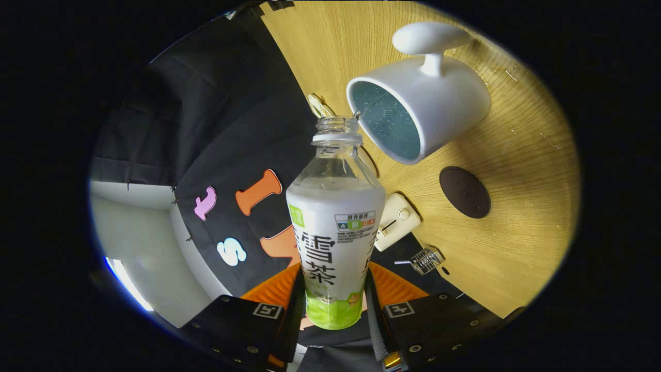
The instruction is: Take the bottle from table, then pour the juice into the cup, finally place the bottle on the coaster
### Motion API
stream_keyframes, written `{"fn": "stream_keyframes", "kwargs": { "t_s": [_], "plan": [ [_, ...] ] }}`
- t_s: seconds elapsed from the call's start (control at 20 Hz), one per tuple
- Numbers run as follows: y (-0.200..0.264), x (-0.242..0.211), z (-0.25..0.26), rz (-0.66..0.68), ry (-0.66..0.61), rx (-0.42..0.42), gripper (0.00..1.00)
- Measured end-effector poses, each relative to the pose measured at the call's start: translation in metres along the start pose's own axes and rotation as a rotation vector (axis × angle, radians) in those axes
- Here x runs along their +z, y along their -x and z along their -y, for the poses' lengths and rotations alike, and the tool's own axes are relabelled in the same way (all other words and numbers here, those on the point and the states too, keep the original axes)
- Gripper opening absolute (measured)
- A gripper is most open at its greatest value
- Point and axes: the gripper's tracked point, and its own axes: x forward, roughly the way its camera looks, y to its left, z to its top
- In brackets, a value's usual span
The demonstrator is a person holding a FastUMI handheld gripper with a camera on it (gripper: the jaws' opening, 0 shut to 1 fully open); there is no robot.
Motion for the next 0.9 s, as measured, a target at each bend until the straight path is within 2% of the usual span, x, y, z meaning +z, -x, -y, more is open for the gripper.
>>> {"fn": "stream_keyframes", "kwargs": {
  "t_s": [0.9],
  "plan": [
    [-0.005, -0.022, -0.016, -0.017, -0.097, 0.047, 0.57]
  ]
}}
